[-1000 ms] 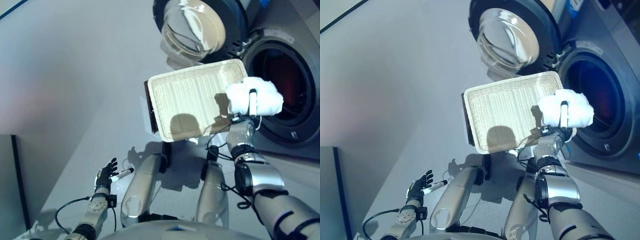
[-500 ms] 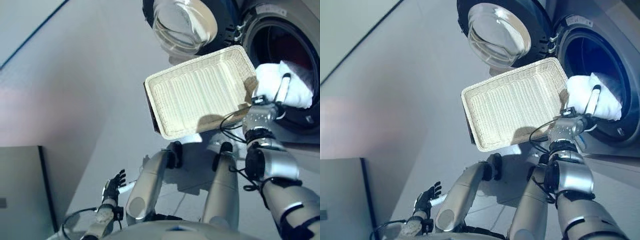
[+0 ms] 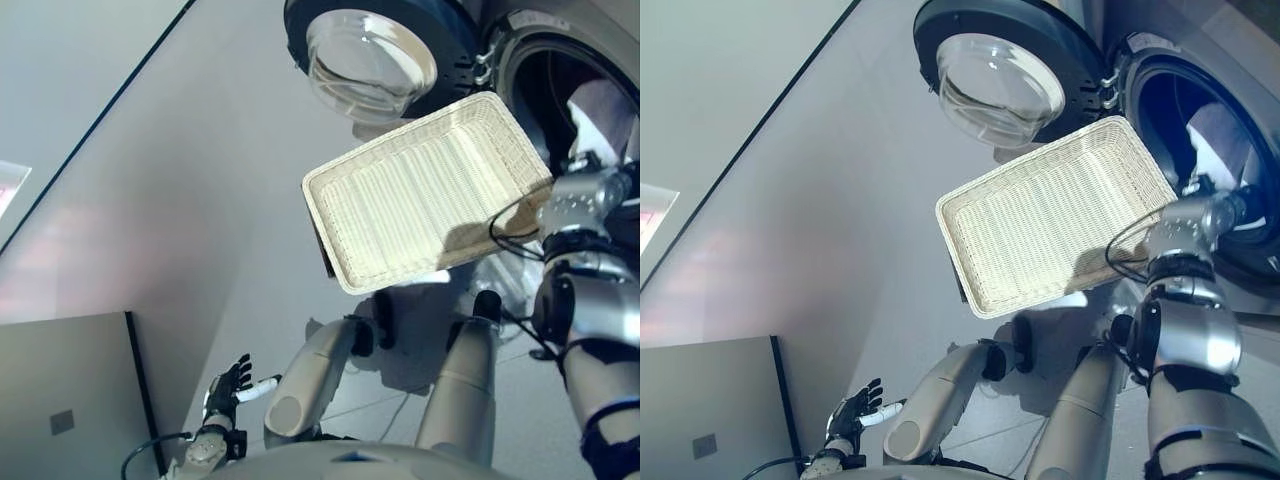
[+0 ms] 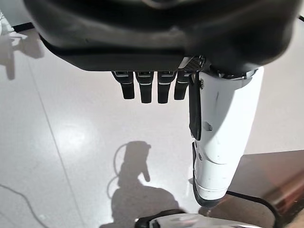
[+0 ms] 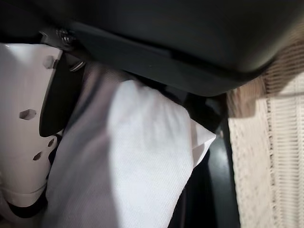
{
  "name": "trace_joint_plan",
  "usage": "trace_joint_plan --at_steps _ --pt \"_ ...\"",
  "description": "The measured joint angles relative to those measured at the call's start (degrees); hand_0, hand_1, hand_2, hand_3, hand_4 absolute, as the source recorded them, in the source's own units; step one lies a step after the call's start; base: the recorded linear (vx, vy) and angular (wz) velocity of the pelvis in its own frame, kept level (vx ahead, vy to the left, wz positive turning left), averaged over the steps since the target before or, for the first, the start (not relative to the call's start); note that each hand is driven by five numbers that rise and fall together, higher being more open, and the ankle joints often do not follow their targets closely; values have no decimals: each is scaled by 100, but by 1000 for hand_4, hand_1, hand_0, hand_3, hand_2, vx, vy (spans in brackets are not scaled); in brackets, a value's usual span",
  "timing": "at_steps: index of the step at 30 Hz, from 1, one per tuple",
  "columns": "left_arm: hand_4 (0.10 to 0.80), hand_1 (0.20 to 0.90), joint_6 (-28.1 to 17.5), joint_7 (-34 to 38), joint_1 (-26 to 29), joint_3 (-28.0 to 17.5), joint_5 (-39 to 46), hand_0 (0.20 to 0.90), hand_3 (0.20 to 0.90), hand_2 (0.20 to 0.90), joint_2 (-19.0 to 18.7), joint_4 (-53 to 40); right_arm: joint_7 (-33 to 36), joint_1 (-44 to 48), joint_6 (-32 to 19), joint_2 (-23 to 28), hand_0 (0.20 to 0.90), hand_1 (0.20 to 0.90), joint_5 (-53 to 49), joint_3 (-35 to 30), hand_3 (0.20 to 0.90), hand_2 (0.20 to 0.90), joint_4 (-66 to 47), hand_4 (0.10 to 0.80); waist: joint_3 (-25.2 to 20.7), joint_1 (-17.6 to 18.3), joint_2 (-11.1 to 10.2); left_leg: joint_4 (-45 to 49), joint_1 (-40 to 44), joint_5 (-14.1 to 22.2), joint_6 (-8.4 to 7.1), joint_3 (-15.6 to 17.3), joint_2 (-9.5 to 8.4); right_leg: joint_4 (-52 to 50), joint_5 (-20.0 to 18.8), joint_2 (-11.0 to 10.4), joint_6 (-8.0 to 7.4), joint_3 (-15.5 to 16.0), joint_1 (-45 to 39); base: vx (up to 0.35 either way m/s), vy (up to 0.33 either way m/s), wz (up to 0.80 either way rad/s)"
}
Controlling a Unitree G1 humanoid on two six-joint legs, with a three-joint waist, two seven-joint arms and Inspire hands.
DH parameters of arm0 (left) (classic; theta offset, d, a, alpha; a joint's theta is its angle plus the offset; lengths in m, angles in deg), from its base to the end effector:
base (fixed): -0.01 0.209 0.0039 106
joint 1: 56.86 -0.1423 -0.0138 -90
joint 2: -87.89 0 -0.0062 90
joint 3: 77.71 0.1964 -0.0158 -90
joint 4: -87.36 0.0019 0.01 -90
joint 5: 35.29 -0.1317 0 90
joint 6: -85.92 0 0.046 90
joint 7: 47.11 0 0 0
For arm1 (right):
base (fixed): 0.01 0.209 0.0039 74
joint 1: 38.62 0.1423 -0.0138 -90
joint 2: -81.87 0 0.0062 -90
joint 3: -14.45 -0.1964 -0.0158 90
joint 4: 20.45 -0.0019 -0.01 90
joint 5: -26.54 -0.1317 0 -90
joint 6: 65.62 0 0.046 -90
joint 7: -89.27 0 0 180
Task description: Pick up the clothes and place them into the washing machine
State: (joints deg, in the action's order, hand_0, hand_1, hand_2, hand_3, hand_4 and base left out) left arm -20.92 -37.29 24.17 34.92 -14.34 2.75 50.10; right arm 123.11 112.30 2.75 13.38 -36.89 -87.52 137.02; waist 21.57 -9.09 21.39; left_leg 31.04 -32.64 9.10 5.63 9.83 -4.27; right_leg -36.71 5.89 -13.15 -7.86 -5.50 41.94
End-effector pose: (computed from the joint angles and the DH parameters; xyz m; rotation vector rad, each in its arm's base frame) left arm 0.0659 0.1744 -0.1139 0.0578 0.8274 0.1003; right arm 0.3313 -0.3250 0.2022 0.9313 -0.3405 -1.0866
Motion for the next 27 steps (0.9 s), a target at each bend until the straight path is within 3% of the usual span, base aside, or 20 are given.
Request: trace_joint_plan --at_steps 7,24,25,27 --pt "800 900 7 -20 -54 -7 -2 900 900 900 12 0 25 25 185 194 200 200 20 117 200 200 248 300 -29 15 36 -456 333 -178 30 -29 -143 266 -47 -103 -54 4 -274 44 -1 3" --pt "800 900 -88 -107 -101 -14 1 900 900 900 11 0 -13 486 301 620 200 200 17 277 200 200 840 300 -134 11 165 -1382 765 -555 88 -144 -277 915 -251 -209 -155 178 -660 23 -6 3" --pt "800 900 -89 -109 -101 -16 1 900 900 900 12 1 -11 485 301 626 258 258 17 277 258 258 840 341 -137 11 169 -1457 813 -591 83 -150 -295 945 -252 -220 -156 177 -674 56 -15 3" --pt "800 900 -89 -113 -103 -13 0 900 900 900 12 0 -11 486 301 637 900 900 18 279 900 900 839 800 -168 9 206 -1545 861 -634 78 -178 -297 996 -260 -220 -155 205 -719 51 -16 4"
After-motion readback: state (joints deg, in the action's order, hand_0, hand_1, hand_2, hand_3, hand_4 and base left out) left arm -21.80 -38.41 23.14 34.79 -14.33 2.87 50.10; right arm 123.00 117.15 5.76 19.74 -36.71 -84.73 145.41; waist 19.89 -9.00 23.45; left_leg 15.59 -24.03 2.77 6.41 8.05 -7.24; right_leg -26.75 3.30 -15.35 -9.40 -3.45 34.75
